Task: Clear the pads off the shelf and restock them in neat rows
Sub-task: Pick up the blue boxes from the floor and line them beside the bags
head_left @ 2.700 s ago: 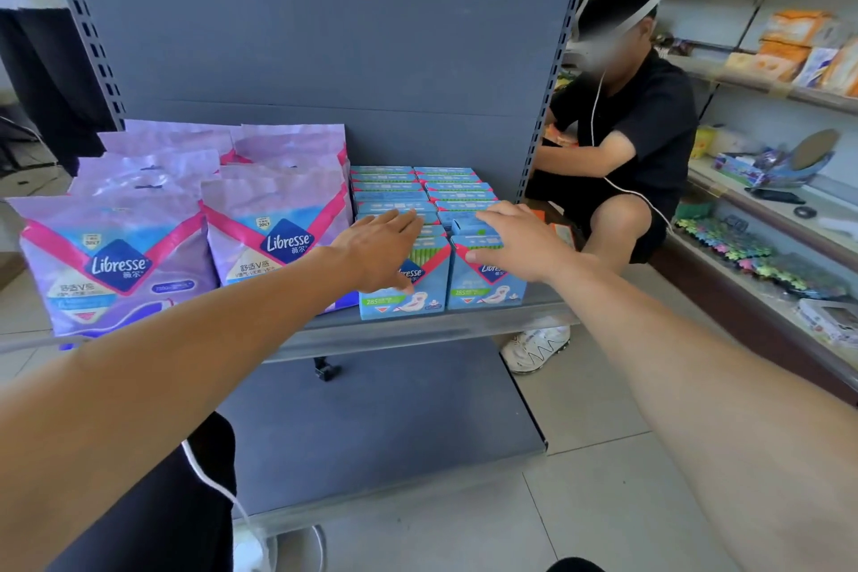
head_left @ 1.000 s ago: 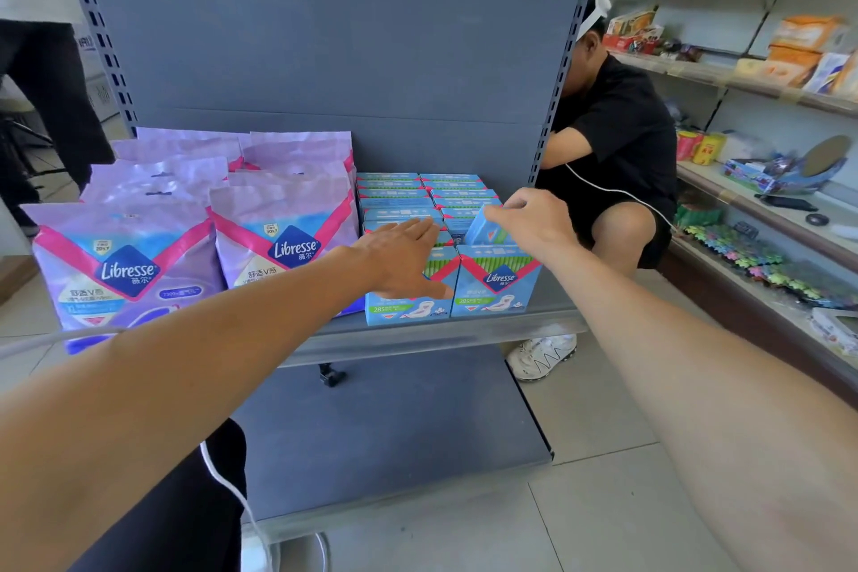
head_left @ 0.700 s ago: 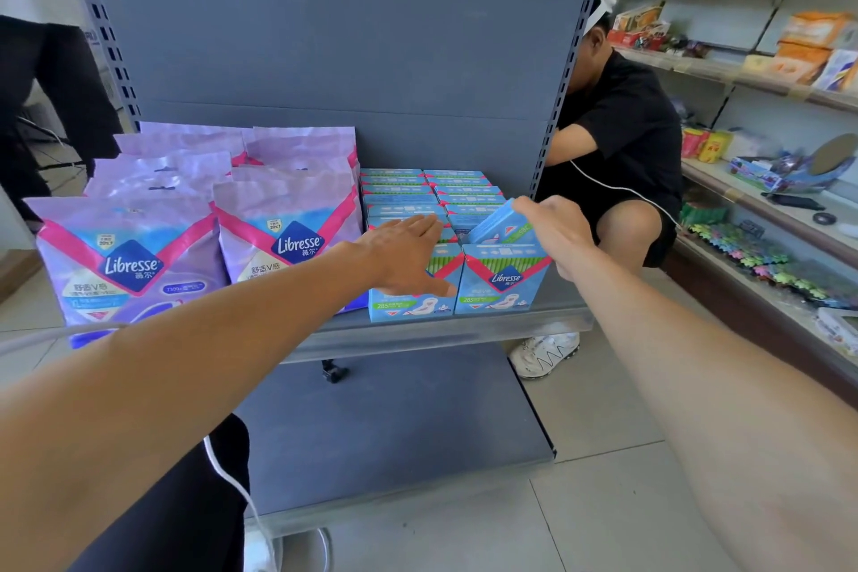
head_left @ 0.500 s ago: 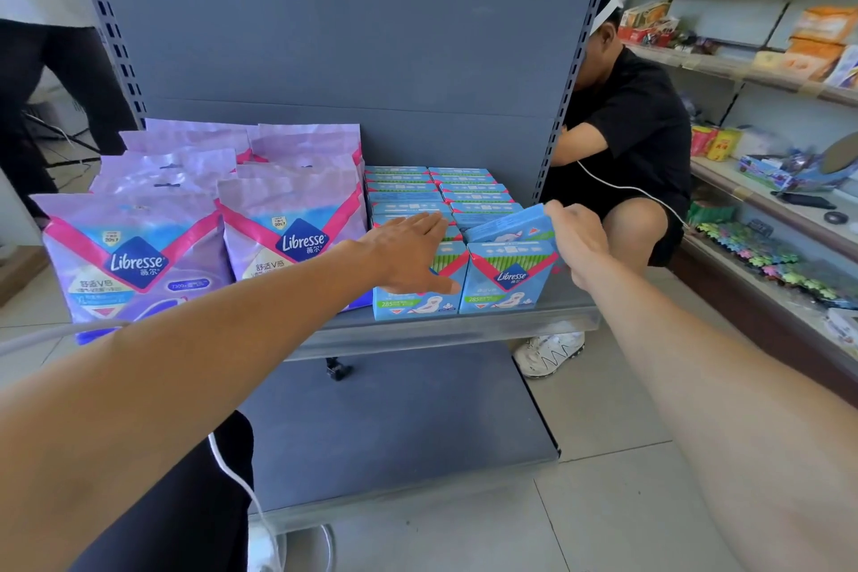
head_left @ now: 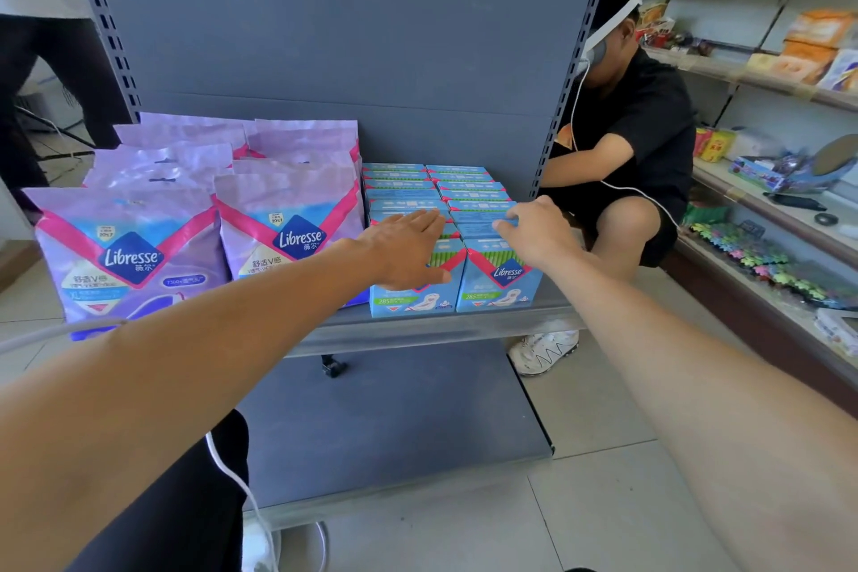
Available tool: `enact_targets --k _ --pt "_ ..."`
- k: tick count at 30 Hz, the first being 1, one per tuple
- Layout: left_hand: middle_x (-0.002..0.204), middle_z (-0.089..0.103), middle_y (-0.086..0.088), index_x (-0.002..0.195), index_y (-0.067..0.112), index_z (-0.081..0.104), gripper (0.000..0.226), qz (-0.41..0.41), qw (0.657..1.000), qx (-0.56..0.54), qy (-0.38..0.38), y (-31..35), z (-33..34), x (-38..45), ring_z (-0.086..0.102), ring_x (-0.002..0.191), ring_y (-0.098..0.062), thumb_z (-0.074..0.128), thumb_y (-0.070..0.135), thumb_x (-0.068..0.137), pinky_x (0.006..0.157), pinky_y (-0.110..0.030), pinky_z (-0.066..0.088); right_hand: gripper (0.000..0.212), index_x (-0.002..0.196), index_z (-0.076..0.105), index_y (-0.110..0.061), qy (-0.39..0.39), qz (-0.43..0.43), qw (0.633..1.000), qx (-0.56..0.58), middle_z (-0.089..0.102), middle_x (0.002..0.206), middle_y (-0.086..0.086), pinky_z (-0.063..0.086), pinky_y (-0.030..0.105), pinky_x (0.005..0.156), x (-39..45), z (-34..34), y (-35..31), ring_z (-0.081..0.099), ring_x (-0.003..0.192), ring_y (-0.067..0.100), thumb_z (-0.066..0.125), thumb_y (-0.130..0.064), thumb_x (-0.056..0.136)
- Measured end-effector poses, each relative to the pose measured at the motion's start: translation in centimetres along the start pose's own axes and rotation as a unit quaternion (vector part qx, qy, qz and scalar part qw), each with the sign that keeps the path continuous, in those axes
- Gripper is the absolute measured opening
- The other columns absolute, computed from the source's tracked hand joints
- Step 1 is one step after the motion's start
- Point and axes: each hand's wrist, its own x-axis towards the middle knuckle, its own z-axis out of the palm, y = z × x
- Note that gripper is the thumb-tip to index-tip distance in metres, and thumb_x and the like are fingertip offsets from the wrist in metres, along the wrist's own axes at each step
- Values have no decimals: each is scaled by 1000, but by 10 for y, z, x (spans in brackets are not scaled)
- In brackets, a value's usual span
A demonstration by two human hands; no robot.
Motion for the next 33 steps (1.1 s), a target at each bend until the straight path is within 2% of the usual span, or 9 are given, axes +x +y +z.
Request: enact_targets --k 4,6,8,11,13,17,21,26,33 --pt "163 -2 -10 154 6 -1 86 7 1000 8 4 -2 1 1 1 150 -23 37 57 97 122 -39 9 37 124 59 -13 -3 -5 1000 0 45 131 14 41 30 82 -3 1 -3 55 94 24 48 -38 100" --pt "163 -1 -10 154 6 -1 85 7 1000 9 5 -2 1 1 2 150 -23 37 57 97 122 -39 9 37 124 59 -13 -7 -15 1000 -4 45 130 13 41 31 83 -2 3 -1 57 99 26 46 -40 100" --pt "163 0 -10 154 6 0 85 8 1000 9 11 -2 1 1 3 150 -24 37 57 97 122 -39 10 39 125 58 -13 -16 -33 999 -14 45 133 13 40 33 91 0 6 2 54 112 29 45 -41 100" --pt "163 4 -11 154 5 4 87 7 999 5 37 -1 2 -1 6 150 -25 41 57 96 121 -40 13 48 137 51 -15 -19 -70 996 -42 39 147 13 28 38 110 0 10 3 33 137 31 38 -45 101" --pt "162 7 -14 153 4 7 94 -4 998 4 59 -1 5 -4 8 149 -27 48 61 91 121 -41 15 61 149 36 -19 -31 -102 991 -81 26 158 10 17 41 119 -2 12 1 15 147 28 31 -55 100" --pt "158 17 -18 148 1 16 110 -17 996 35 78 -2 11 -9 15 147 -30 70 61 75 119 -40 19 84 155 17 -27 -102 -141 977 -125 9 164 2 8 42 122 -3 14 -2 2 151 21 27 -76 88" --pt "150 30 -15 142 0 26 103 -16 996 37 74 -3 10 -7 25 142 -29 78 54 71 116 -39 26 93 155 9 -32 -171 -145 969 -102 2 164 -1 7 44 122 4 9 0 0 151 16 42 -78 81" --pt "143 37 -12 134 2 34 92 -15 997 24 77 -4 11 -5 32 136 -28 79 50 70 113 -38 29 117 155 -5 -27 -175 -194 944 -203 -8 164 1 9 41 122 5 10 4 -4 151 20 73 -55 72" --pt "144 38 -11 137 3 33 92 -9 996 28 81 -6 9 -5 34 137 -27 79 49 72 113 -36 29 115 156 -4 -20 -159 -225 937 -214 -6 164 1 8 40 122 13 14 4 -3 151 21 74 -51 78"
